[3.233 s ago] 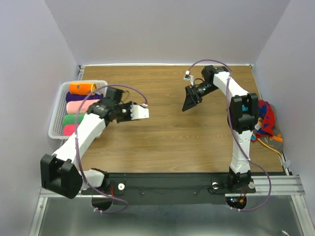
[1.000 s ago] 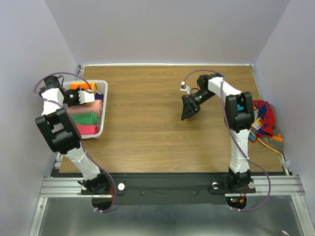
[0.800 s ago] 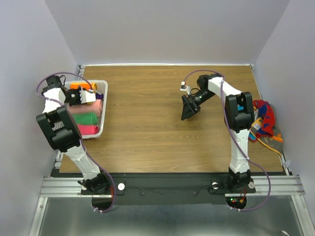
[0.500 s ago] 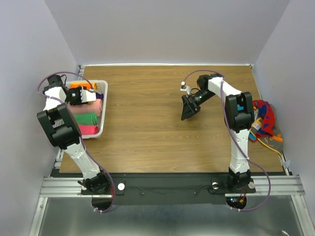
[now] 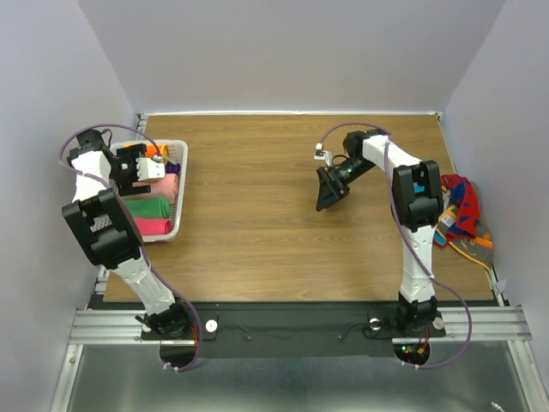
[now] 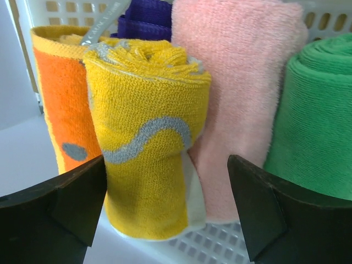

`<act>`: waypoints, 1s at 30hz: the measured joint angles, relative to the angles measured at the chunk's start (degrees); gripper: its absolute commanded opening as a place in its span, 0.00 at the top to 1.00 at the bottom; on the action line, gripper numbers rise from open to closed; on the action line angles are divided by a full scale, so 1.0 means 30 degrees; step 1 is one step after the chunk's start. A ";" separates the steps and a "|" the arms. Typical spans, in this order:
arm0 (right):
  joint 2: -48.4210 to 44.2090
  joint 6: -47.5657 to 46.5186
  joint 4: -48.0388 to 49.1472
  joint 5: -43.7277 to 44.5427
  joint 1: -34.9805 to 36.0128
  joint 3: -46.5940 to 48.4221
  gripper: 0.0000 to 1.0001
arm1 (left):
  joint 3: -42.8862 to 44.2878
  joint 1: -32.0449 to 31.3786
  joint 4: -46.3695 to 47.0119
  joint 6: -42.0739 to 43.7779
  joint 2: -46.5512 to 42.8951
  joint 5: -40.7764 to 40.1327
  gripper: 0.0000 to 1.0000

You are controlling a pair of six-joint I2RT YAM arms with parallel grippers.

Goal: Roll the towels
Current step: Place the rolled towel into the container, then grab a towel with the right arm

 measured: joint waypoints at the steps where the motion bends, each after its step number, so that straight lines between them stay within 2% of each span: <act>1: 0.0000 -0.0044 0.0007 -0.0007 0.0000 -0.0029 0.00 | 0.0000 0.0000 -0.0189 0.0000 -0.0087 -0.0073 0.01; 6: -0.0138 -0.0270 -0.0029 -0.0007 0.0000 -0.0277 0.00 | 0.0379 0.0131 -0.1144 0.0000 -0.0357 -0.0262 0.01; 11: -0.0780 -0.0401 -0.0029 0.0306 -0.0007 -0.0291 0.00 | 0.3162 0.0284 -0.2856 0.0000 -0.0656 0.0342 0.01; 16: -0.1858 -0.0401 -0.0007 0.0787 -0.0080 -0.0146 0.00 | 0.5253 0.0364 -0.2936 -0.1013 -0.2455 0.1209 0.01; 19: -0.2637 -0.0138 0.0066 0.1355 -0.0364 -0.0007 0.00 | 0.6411 0.0299 -0.2463 -0.4080 -0.3424 0.1989 0.01; 22: -0.3679 0.0670 0.0393 0.2550 -0.0780 -0.0007 0.00 | 0.7635 -0.0284 -0.1413 -1.0375 -0.4422 0.2149 0.01; 25: -0.5960 0.1836 0.1523 0.5056 -0.1486 -0.0444 0.00 | 0.8109 -0.1319 -0.0525 -1.4608 -0.5450 0.1894 0.01; 28: -0.8051 0.2776 0.2076 0.7315 -0.2404 -0.0874 0.00 | 0.6244 -0.2688 0.1158 -1.9824 -0.7737 0.1180 0.01; 30: -0.9646 0.3286 0.2681 0.9377 -0.3614 -0.1260 0.01 | 0.4969 -0.3869 0.1588 -2.1784 -0.8998 0.0189 0.01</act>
